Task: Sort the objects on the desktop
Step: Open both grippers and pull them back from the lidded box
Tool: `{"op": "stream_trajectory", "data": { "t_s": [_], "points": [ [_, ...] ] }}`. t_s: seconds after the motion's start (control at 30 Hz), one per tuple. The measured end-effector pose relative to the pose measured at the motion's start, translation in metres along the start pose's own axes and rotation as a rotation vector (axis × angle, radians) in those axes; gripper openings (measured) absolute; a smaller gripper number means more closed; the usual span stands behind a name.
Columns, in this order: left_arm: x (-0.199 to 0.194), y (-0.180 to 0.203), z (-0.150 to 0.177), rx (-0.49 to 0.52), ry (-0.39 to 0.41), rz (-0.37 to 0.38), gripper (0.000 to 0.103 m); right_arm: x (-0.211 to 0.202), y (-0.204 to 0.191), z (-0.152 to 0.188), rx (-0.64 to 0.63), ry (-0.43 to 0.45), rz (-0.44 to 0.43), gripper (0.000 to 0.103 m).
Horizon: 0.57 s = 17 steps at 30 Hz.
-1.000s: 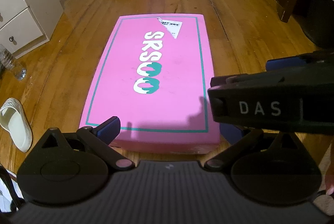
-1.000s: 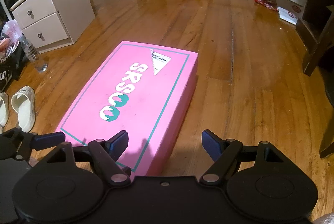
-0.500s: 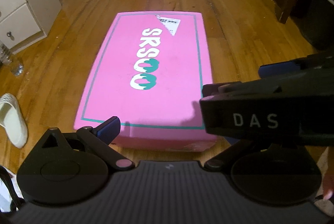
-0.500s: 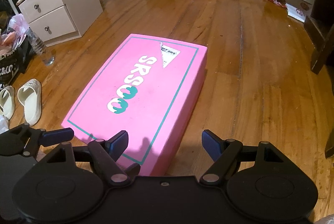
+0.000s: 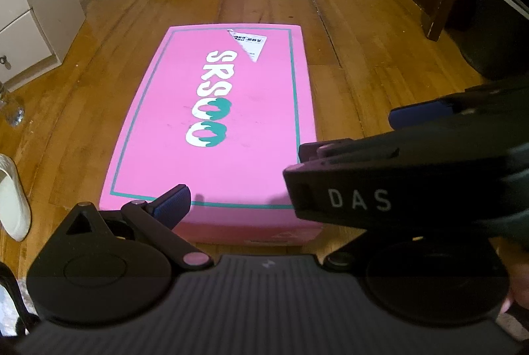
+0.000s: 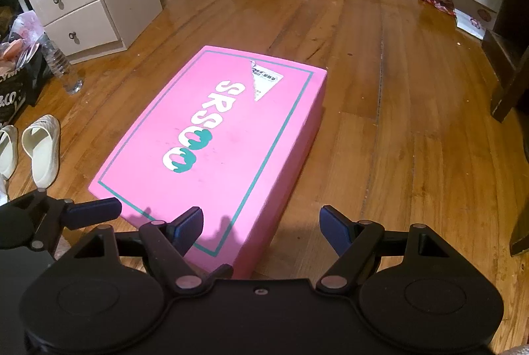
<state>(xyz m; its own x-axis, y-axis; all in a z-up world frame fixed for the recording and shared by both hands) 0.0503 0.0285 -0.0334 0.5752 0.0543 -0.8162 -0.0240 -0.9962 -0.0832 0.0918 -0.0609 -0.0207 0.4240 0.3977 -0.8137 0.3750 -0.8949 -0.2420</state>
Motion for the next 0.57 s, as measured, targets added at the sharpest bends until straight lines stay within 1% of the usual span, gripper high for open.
{"op": "stream_trajectory", "data": {
  "t_s": [0.13,0.37,0.57],
  "points": [
    [0.0021,-0.0027,-0.0008,-0.013,-0.005,-0.04,0.103,-0.0005,0.0002,0.0,-0.002,0.002,0.001,0.082],
    [0.0037,-0.0039,0.0004,-0.019,-0.018,-0.036,0.103,0.0003,0.0026,0.0,0.003,0.001,0.007,0.082],
    [-0.0005,-0.0073,-0.0004,-0.025,-0.001,-0.071,0.103,0.0014,0.004,0.0001,0.002,0.008,0.021,0.082]
  ]
}}
Point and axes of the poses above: each gripper's, at about its wrist camera, not at the fingertips, and x roughly the way its jaws point, y to its right, z to its underside, the point moved 5 cm from there along x, roughly the way its jaws point, and after that the axes turned 7 degrees about -z, right-handed, at the moved point
